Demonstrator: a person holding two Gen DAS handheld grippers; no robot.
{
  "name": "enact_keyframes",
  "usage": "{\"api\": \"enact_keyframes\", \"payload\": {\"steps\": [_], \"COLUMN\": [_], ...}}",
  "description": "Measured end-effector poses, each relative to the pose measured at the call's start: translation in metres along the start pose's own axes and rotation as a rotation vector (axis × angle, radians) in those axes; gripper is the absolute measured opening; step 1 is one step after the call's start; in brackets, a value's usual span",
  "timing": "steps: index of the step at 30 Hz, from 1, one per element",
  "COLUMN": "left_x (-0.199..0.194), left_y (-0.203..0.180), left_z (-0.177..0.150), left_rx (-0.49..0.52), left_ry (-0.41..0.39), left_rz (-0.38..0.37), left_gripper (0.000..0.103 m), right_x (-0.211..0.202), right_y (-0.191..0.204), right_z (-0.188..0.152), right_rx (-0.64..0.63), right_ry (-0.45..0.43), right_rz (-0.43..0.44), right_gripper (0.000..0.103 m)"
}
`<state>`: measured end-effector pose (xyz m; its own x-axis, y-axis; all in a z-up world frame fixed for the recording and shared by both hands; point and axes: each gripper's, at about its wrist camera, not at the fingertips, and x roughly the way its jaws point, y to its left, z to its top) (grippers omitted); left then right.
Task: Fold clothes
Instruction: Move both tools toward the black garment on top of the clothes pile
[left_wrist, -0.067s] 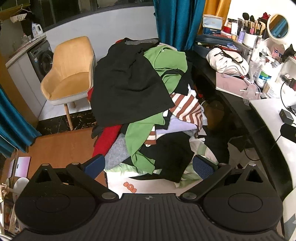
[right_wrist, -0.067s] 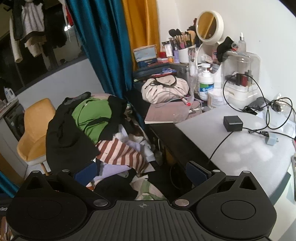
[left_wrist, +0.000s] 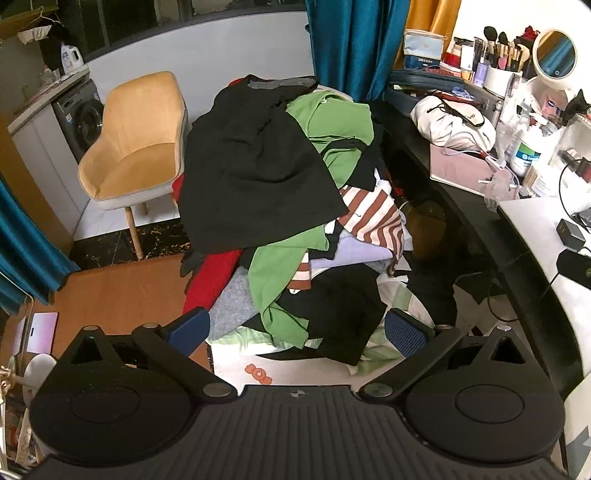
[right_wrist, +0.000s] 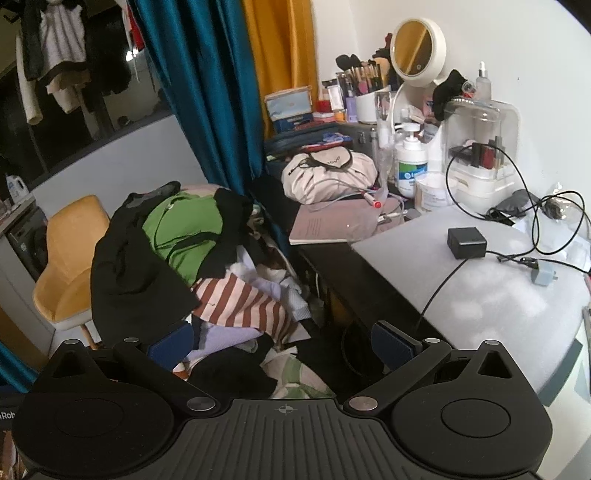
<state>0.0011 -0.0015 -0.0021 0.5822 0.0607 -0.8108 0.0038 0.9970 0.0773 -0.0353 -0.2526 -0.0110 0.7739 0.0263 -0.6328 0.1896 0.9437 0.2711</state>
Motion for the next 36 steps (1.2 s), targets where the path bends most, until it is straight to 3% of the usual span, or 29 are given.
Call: {"api": "enact_keyframes", "payload": {"steps": [2, 4, 8, 17, 23, 29, 36], "left_x": [0.005, 0.017, 0.027, 0.057, 0.073, 0.084, 0.092], "left_y": [0.000, 0.018, 0.048, 0.150, 0.184, 0.196, 0.192], "left_z": [0.002, 0.009, 0.005, 0.038, 0.046, 0.048, 0.061], "left_rx": [-0.006, -0.025, -0.010, 0.037, 0.103, 0.142, 0.151], "left_ry": [0.025, 0.050, -0.003, 0.019, 0.038, 0.062, 0.063], "left_rz": [-0.015, -0.079, -0.100, -0.136, -0.172, -0.200, -0.160], "left_gripper": [0.103, 0.103, 0.103, 0.103, 0.103, 0.103, 0.103], "right_x": [0.001, 0.001, 0.015, 0.022, 0.016, 0.015, 0.030], "right_y": [0.005, 0.009, 0.036, 0.151, 0.200, 0.213, 0.204], "right_z": [0.002, 0.004, -0.004, -0.017, -0.022, -0.028, -0.020], "right_rx": [-0.001, -0.002, -0.022, 0.074, 0.067, 0.073, 0.055], "right_ry": [-0.007, -0.015, -0.012, -0.020, -0.036, -0.035, -0.079], "right_rz": [-0.006, -0.013, -0.072, -0.130, -0.166, -0.203, -0.145], "right_gripper": [0.102, 0.102, 0.102, 0.102, 0.102, 0.102, 0.102]}}
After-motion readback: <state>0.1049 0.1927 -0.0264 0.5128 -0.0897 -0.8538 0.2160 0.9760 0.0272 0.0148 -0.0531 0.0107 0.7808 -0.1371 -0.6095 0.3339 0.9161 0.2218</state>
